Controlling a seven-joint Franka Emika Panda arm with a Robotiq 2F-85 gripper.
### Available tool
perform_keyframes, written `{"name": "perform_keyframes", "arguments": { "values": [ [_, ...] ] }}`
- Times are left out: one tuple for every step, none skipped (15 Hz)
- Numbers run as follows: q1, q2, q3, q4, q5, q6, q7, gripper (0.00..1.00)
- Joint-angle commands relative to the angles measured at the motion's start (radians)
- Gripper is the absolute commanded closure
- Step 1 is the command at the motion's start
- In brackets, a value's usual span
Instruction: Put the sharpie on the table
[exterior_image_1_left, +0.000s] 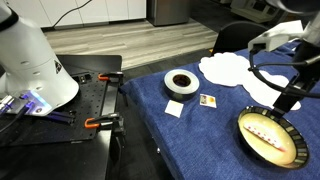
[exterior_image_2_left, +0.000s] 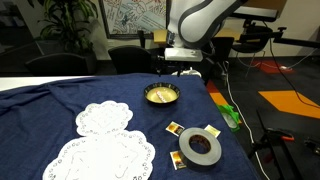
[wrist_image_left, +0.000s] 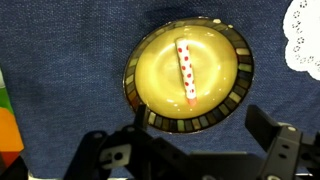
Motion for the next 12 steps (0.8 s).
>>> {"name": "perform_keyframes", "arguments": {
  "values": [
    [-0.002,0.08,-0.006,0.099,0.044,-0.071,-0.025,0.0],
    [-0.005,0.098,-0.003,0.117,0.049,-0.08,-0.034,0.0],
    [-0.009,0.117,0.001,0.135,0.055,-0.091,-0.044,0.0],
    [-0.015,0.133,0.008,0.151,0.067,-0.105,-0.059,0.0],
    [-0.014,0.149,0.004,0.166,0.071,-0.12,-0.065,0.0],
    [-0.015,0.167,0.003,0.183,0.076,-0.134,-0.069,0.0],
    [-0.017,0.183,0.002,0.197,0.081,-0.142,-0.077,0.0],
    [-0.017,0.199,0.0,0.212,0.082,-0.154,-0.078,0.0],
    [-0.017,0.219,-0.004,0.228,0.079,-0.157,-0.075,0.0],
    [-0.019,0.235,-0.004,0.24,0.078,-0.158,-0.075,0.0],
    [-0.019,0.251,-0.007,0.254,0.076,-0.156,-0.074,0.0],
    [-0.02,0.27,-0.008,0.266,0.074,-0.153,-0.075,0.0]
  ]
}}
